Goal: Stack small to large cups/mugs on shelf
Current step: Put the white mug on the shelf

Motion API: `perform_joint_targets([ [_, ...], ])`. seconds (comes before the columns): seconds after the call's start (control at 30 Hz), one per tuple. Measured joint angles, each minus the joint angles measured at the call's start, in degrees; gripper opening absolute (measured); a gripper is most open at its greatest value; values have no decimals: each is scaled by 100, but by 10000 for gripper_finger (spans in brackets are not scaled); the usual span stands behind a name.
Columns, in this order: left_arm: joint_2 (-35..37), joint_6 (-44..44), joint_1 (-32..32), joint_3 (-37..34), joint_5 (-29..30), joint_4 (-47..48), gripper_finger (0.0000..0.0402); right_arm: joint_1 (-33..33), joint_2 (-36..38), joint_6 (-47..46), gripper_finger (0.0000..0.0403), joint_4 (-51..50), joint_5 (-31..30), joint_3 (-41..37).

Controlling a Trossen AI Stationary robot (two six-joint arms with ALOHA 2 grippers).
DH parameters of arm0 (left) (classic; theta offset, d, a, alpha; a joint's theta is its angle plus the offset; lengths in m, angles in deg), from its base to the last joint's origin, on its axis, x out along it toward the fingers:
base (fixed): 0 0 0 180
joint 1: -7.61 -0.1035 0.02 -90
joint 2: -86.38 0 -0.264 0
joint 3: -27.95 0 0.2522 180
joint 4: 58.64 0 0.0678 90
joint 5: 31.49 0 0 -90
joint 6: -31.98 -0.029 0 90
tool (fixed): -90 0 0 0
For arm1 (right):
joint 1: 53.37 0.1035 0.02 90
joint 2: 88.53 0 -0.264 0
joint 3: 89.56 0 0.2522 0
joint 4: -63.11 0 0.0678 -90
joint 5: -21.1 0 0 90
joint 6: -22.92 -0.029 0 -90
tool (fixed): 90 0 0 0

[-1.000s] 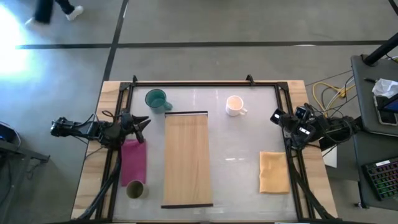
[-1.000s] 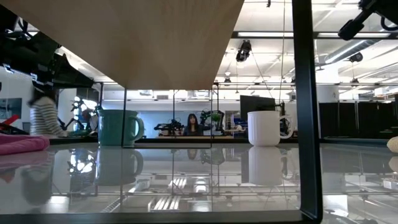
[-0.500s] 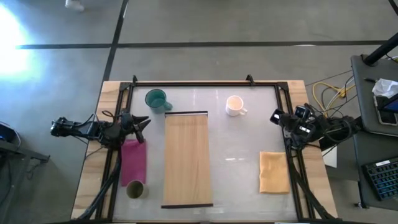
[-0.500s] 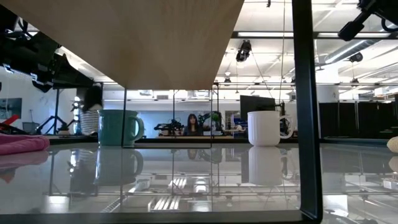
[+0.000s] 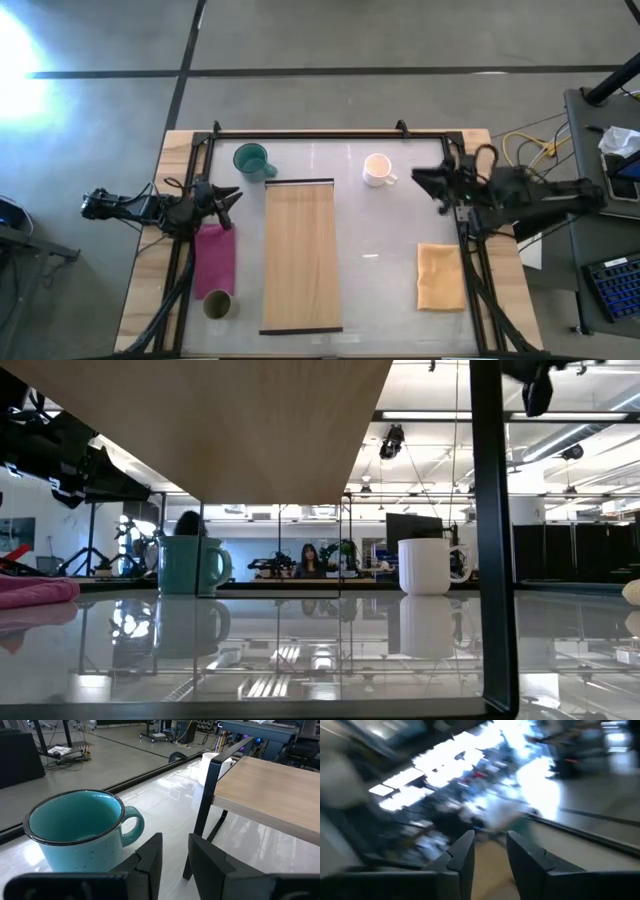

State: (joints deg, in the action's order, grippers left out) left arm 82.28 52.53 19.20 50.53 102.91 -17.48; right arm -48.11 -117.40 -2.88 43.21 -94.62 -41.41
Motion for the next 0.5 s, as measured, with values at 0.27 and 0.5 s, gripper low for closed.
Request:
perform_joint_targets([
  [0.27,0,0,0,0,0,0,80,-2441,-2588,-1162,152,-3565,692,2306],
  [0.5,0,0,-1,-1,1,1,80,-3861,-4579,-1236,186,-4751,1717,3382],
])
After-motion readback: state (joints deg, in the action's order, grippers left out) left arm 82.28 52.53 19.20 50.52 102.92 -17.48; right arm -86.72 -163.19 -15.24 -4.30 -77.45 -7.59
